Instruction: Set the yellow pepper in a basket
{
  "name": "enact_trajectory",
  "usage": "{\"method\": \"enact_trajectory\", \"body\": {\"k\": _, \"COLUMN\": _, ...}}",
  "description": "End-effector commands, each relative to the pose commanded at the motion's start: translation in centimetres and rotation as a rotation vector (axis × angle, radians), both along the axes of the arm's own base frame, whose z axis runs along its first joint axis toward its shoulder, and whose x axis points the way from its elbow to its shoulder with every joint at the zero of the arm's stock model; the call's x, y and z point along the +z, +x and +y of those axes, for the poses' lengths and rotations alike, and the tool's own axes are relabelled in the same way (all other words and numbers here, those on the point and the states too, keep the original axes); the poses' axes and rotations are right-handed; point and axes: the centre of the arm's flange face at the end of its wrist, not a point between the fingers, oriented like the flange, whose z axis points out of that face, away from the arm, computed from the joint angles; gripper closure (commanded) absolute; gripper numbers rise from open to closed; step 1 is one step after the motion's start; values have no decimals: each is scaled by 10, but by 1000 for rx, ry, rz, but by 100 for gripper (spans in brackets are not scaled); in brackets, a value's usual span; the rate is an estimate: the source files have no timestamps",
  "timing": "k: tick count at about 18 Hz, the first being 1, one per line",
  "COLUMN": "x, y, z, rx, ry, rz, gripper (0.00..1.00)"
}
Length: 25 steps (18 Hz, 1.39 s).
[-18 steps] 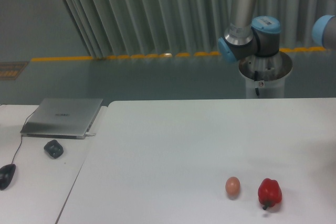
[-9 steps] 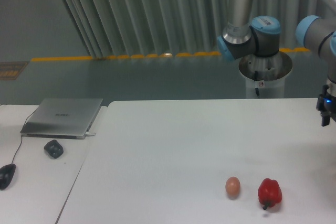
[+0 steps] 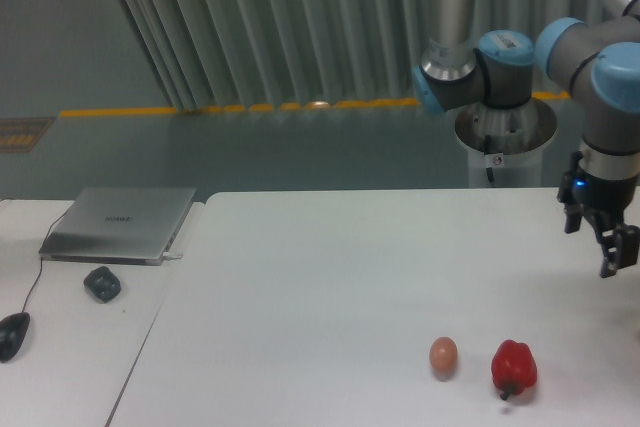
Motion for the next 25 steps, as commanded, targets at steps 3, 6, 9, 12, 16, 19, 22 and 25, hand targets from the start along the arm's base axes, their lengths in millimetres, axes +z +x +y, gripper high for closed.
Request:
{"method": "enact_trajectory", "body": {"k": 3, "x": -2, "y": 4, "z": 4, "rx": -13, "ry": -16, "rz": 12, "gripper": 0}}
{"method": "enact_trajectory", "body": {"k": 6, "x": -2, "y": 12, "z": 10, "rx": -30, "ry": -11, "rz": 9, "gripper": 0}}
{"method": "enact_trajectory", "body": {"k": 9, "x": -4, "y": 18, "z": 15, "rx": -44, "ry": -18, "rz": 12, "gripper": 0}}
{"method": "enact_trajectory", "body": {"k": 12, "x": -7, "y": 25, "z": 21, "rx": -65, "ry": -20, "rz": 8, "gripper": 0}}
{"method": "enact_trajectory", "body": {"k": 16, "x": -15, "y": 25, "z": 24, "rx": -75, "ry": -28, "rz": -3, "gripper": 0}}
{"method": "enact_trajectory", "body": {"k": 19, "x": -15, "y": 30, "z": 29, "rx": -84, "ry": -24, "rz": -1, "gripper": 0}}
{"method": "enact_trajectory", "body": {"k": 22, "x": -20, "y": 37, "z": 33, "rx": -89, "ry": -30, "rz": -6, "gripper": 0}}
{"method": "enact_trajectory", "body": {"k": 25, "x": -22, "y": 34, "z": 29, "rx": -89, "ry": -32, "rz": -8, "gripper": 0}}
